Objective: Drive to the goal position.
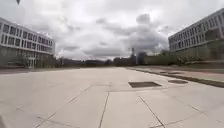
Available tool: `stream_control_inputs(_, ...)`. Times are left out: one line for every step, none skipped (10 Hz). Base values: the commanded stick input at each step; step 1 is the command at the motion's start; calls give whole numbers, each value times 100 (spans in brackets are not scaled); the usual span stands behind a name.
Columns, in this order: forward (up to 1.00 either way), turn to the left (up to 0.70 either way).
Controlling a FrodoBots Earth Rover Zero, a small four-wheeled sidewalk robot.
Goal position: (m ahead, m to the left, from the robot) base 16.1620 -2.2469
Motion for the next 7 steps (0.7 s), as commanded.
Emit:
stream_control_inputs(70,0)
stream_control_inputs(70,0)
stream_control_inputs(70,0)
stream_control_inputs(70,0)
stream_control_inputs(70,0)
stream_control_inputs(70,0)
stream_control_inputs(70,0)
